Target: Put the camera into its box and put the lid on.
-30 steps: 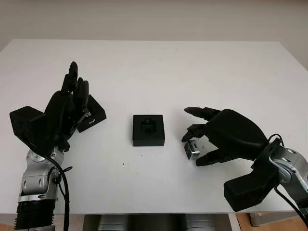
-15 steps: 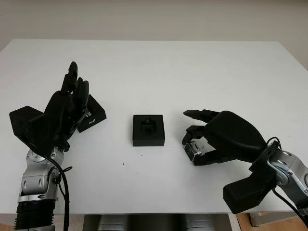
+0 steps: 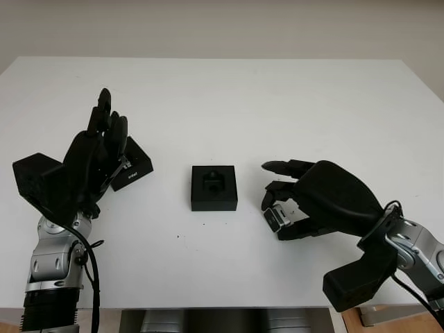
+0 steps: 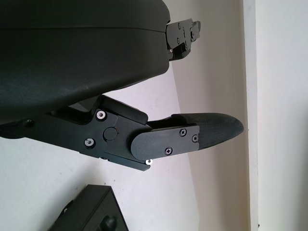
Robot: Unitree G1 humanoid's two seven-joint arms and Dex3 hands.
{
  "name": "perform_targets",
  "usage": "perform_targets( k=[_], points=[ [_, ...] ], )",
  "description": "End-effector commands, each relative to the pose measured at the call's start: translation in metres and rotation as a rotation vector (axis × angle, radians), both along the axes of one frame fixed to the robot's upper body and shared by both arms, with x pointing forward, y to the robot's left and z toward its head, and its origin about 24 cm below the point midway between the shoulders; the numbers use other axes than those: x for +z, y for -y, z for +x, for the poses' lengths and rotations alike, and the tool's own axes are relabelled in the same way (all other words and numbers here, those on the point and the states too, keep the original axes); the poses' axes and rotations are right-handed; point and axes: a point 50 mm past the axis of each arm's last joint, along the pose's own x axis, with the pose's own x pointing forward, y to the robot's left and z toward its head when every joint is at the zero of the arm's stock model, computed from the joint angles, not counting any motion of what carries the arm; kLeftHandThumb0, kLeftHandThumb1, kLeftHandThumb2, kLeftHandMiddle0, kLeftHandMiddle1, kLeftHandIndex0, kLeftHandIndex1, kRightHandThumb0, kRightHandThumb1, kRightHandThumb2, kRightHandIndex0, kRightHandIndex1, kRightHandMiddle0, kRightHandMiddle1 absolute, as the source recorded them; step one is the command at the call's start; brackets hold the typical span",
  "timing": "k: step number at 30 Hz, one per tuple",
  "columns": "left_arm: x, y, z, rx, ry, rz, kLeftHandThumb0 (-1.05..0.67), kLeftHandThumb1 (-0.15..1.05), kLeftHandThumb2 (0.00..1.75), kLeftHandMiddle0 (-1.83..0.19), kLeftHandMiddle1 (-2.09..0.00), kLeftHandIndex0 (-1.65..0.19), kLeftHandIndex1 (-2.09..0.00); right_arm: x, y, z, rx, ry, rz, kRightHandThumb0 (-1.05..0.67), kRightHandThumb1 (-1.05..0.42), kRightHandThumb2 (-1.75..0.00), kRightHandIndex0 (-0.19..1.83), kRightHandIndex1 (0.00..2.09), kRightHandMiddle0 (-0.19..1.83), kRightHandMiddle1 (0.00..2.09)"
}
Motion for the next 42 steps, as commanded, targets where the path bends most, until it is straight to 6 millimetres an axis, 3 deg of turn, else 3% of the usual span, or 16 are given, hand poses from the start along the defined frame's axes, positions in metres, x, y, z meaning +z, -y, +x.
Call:
perform_targets(
  k=[1, 15, 24, 32, 42],
  points=[
    [0.002, -0.003, -0.001, 0.009, 0.011, 0.012, -0.76, 1.05, 0.54, 0.19, 0.0, 0.19, 0.0, 0.007, 0.001, 0.004, -0.012, -0.003, 0.08, -0.42, -0.86, -0.06, 0.51, 0.07, 0.76, 0.99],
    [0.002, -0.004, -0.002, 0.01, -0.002, 0.016, -0.78, 1.05, 0.54, 0.19, 0.0, 0.19, 0.0, 0.015, 0.011, 0.027, -0.143, -0.227, 0.521, -0.43, -0.94, -0.06, 0.37, 0.01, 0.53, 1.38],
    [0.002, -0.003, -0.001, 0.002, 0.001, 0.003, -0.77, 1.05, 0.55, 0.19, 0.0, 0.19, 0.0, 0.015, 0.011, 0.035, -0.203, -0.315, 0.705, -0.43, -0.97, -0.06, 0.33, 0.01, 0.43, 1.45],
    [0.001, -0.001, -0.001, 0.0, 0.002, -0.003, -0.76, 1.05, 0.53, 0.19, 0.0, 0.19, 0.0, 0.007, 0.0, 0.044, -0.213, -0.405, 0.917, -0.49, -1.03, -0.06, 0.2, 0.0, 0.29, 1.57],
    [0.001, 0.0, -0.001, 0.006, -0.001, -0.001, -0.77, 1.05, 0.54, 0.19, 0.0, 0.19, 0.0, -0.008, -0.026, 0.06, -0.167, -0.511, 1.098, -0.51, -1.01, -0.05, 0.13, 0.01, 0.3, 1.66]
  ],
)
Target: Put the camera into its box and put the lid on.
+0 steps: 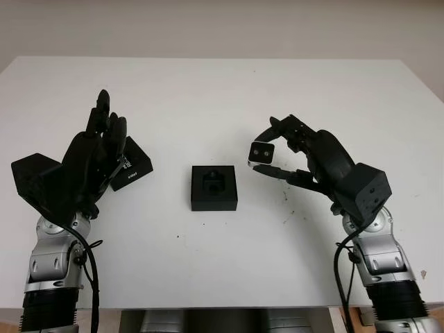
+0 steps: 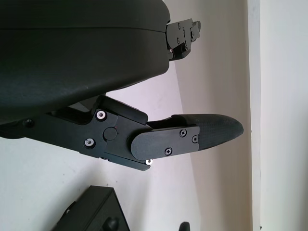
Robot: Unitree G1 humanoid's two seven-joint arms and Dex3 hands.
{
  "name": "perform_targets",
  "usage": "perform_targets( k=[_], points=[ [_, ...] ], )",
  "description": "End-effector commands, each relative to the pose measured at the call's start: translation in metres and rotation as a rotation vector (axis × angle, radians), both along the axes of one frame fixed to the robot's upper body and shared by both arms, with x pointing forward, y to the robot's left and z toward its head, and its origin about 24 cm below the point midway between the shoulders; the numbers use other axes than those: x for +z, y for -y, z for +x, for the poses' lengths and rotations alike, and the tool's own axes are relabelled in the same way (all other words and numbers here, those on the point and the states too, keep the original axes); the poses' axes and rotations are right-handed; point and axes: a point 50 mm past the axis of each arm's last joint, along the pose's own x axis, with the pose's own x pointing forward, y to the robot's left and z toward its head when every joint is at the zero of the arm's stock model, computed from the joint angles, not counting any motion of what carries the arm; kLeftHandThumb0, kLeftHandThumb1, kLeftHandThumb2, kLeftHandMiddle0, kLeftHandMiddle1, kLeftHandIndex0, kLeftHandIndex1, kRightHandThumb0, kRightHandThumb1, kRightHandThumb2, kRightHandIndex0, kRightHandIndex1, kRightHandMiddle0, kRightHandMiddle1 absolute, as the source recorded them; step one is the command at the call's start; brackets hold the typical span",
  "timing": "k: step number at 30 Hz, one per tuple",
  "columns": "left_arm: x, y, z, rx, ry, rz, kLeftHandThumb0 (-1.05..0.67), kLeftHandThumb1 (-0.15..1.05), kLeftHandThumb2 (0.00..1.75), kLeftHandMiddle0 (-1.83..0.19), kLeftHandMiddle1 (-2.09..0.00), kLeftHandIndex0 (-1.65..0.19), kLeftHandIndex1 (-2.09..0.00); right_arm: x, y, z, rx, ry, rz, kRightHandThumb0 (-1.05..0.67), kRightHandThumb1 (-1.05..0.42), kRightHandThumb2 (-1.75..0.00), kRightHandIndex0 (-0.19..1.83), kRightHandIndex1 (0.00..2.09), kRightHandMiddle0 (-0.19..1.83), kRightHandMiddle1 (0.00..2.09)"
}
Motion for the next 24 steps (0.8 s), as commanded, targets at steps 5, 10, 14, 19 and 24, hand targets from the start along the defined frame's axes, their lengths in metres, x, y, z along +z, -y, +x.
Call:
perform_targets(
  k=[5, 10, 14, 19, 24],
  points=[
    [0.001, 0.002, -0.001, -0.001, 0.01, 0.005, -0.78, 1.05, 0.53, 0.19, 0.0, 0.19, 0.0, 0.002, -0.018, 0.009, 0.047, 0.008, 0.068, -0.5, -1.0, -0.05, 0.12, 0.02, 0.31, 1.66],
    [0.0, 0.003, -0.001, -0.005, 0.011, 0.006, -0.78, 1.05, 0.54, 0.19, 0.0, 0.19, 0.0, -0.005, -0.03, 0.015, 0.085, -0.036, 0.099, -0.53, -0.99, -0.05, 0.12, 0.03, 0.35, 1.66],
    [0.0, 0.003, -0.001, 0.003, 0.011, 0.005, -0.78, 1.05, 0.53, 0.19, 0.0, 0.19, 0.0, -0.011, -0.039, 0.019, 0.122, -0.053, 0.088, -0.55, -0.98, -0.05, 0.14, 0.04, 0.38, 1.65],
    [-0.001, 0.003, -0.002, 0.004, 0.007, 0.003, -0.78, 1.05, 0.53, 0.19, 0.0, 0.19, 0.0, -0.017, -0.044, 0.021, 0.164, -0.066, 0.062, -0.52, -0.96, -0.05, 0.14, 0.05, 0.4, 1.59],
    [-0.001, 0.003, -0.003, 0.009, 0.012, 0.007, -0.78, 1.05, 0.53, 0.19, 0.0, 0.19, 0.0, -0.022, -0.049, 0.024, 0.194, -0.091, 0.043, -0.52, -0.96, -0.05, 0.14, 0.05, 0.43, 1.58]
  ],
)
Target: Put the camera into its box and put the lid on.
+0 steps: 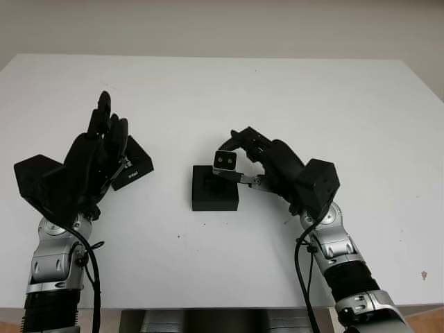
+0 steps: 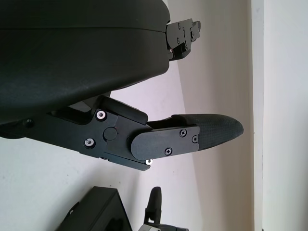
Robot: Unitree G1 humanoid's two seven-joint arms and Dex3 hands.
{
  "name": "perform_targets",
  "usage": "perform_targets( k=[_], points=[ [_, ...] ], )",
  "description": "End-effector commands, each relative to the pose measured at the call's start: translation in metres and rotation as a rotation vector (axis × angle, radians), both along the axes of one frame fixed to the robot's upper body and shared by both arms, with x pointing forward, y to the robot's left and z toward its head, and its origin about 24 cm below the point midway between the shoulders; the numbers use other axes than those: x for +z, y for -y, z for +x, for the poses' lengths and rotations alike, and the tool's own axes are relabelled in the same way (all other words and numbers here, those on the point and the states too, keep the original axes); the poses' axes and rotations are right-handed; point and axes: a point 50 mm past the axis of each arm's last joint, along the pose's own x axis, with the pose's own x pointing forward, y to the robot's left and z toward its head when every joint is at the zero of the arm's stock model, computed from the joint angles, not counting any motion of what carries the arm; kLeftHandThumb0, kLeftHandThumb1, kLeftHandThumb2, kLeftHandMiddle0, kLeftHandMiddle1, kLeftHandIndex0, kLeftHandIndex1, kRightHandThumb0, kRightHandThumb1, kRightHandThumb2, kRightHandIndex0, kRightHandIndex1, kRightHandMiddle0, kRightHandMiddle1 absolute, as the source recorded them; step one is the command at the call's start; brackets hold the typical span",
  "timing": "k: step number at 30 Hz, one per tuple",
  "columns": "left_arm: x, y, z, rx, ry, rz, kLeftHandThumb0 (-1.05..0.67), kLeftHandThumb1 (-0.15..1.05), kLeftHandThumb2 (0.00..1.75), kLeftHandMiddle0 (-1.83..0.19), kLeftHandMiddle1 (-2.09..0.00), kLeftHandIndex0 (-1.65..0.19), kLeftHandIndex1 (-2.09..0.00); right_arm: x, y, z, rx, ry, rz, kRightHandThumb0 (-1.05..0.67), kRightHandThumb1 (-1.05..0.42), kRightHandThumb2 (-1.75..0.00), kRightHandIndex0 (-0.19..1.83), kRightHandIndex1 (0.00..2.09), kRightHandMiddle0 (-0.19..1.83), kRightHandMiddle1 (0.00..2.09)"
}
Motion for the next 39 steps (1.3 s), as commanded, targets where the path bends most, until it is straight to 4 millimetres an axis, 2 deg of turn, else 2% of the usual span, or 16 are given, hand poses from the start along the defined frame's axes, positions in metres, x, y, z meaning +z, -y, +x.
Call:
perform_targets(
  k=[1, 23, 39],
  points=[
    [0.002, 0.002, -0.001, -0.004, 0.019, 0.002, -0.78, 1.05, 0.53, 0.19, 0.0, 0.19, 0.0, 0.006, -0.006, 0.003, 0.024, 0.022, 0.004, -0.52, -0.96, -0.05, 0.14, 0.05, 0.43, 1.58],
    [0.002, 0.002, -0.003, -0.006, 0.01, -0.011, -0.78, 1.05, 0.52, 0.19, 0.0, 0.19, 0.0, -0.011, -0.021, 0.007, 0.085, -0.053, -0.028, -0.51, -0.98, -0.06, 0.12, 0.04, 0.41, 1.58],
    [0.002, 0.0, -0.004, -0.003, 0.004, -0.015, -0.79, 1.05, 0.52, 0.19, 0.0, 0.19, 0.0, -0.017, -0.016, 0.008, 0.077, -0.064, -0.047, -0.5, -0.98, -0.05, 0.11, 0.05, 0.41, 1.57]
  ],
)
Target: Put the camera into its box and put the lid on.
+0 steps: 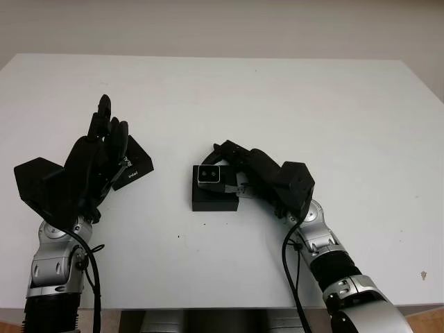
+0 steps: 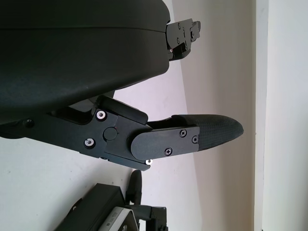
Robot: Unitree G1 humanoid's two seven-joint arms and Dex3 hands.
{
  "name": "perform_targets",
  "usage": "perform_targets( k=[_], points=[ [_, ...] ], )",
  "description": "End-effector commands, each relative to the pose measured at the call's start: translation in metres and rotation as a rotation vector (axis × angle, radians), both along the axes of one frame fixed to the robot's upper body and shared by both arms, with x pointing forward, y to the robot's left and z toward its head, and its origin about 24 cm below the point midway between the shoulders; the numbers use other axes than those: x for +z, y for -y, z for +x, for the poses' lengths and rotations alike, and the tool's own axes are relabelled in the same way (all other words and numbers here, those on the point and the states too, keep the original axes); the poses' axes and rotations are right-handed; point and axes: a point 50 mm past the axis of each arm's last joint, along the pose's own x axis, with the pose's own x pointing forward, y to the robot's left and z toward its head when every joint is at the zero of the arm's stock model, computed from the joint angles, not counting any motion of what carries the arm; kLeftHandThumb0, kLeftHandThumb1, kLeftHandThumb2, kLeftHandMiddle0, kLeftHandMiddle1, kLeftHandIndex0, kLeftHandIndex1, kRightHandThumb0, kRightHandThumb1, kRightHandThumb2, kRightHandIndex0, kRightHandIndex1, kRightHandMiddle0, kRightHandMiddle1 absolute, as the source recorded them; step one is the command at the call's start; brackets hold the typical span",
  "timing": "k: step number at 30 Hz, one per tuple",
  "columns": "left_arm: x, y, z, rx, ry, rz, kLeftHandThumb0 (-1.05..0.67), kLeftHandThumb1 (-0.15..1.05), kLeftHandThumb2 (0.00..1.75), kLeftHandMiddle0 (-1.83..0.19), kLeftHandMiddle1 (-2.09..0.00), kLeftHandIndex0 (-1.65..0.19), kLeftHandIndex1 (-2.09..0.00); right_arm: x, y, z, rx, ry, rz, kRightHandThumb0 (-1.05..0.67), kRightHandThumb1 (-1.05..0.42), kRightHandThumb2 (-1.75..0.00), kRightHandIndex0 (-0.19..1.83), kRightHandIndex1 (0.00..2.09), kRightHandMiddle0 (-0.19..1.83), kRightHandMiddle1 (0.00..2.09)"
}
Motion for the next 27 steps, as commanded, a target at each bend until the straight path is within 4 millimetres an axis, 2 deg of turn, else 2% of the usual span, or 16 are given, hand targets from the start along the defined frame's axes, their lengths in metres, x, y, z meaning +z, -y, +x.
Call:
perform_targets(
  k=[1, 27],
  points=[
    [0.004, 0.0, -0.001, -0.001, 0.015, 0.002, -0.79, 1.05, 0.52, 0.19, 0.0, 0.19, 0.0, 0.0, 0.004, 0.001, -0.004, 0.001, -0.007, -0.5, -0.98, -0.05, 0.11, 0.05, 0.41, 1.58],
    [0.007, -0.001, 0.002, -0.008, 0.024, 0.016, -0.78, 1.05, 0.53, 0.19, 0.0, 0.19, 0.0, -0.001, 0.025, -0.001, -0.027, -0.005, -0.019, -0.47, -0.98, -0.05, 0.11, 0.05, 0.35, 1.64]
  ],
)
